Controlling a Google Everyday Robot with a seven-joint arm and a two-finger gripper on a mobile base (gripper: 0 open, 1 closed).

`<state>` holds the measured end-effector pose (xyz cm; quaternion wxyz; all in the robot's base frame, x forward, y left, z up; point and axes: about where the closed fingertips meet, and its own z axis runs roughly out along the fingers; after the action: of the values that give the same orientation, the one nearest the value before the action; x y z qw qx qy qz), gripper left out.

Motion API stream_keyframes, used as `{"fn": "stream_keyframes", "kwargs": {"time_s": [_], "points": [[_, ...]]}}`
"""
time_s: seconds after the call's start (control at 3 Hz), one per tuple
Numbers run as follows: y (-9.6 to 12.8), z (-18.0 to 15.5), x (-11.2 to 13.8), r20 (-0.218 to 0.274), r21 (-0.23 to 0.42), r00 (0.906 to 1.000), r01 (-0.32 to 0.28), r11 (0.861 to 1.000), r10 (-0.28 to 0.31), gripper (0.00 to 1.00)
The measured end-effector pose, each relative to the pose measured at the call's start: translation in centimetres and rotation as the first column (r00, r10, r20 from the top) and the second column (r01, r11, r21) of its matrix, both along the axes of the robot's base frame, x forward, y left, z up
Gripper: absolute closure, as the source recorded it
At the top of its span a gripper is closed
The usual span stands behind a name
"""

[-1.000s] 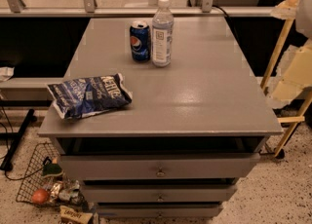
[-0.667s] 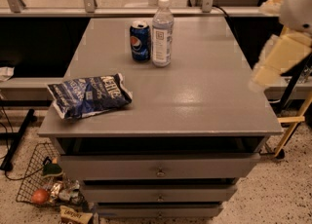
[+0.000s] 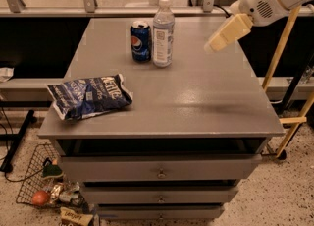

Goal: Pick blue plastic bottle

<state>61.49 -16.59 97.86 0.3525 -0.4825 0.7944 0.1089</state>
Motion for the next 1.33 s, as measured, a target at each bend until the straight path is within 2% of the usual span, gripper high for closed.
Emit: {"fn": "stream_keyframes", "kwargs": {"time_s": [0.33, 0.67, 1.0, 1.33], "points": [[0.6, -1.2, 1.8, -0.011, 0.058, 0.9995, 0.031, 0.998, -0.03, 0.0], [1.4, -2.2, 1.7, -0.029, 0.071, 0.9993, 0.025, 0.997, -0.023, 0.0], [5.4, -4.0, 2.5, -0.025, 0.123, 0.9993, -0.024, 0.992, 0.027, 0.0], [9.2, -4.6, 3.9, 0.022, 0.204, 0.9993, -0.034, 0.978, 0.03, 0.0]]}}
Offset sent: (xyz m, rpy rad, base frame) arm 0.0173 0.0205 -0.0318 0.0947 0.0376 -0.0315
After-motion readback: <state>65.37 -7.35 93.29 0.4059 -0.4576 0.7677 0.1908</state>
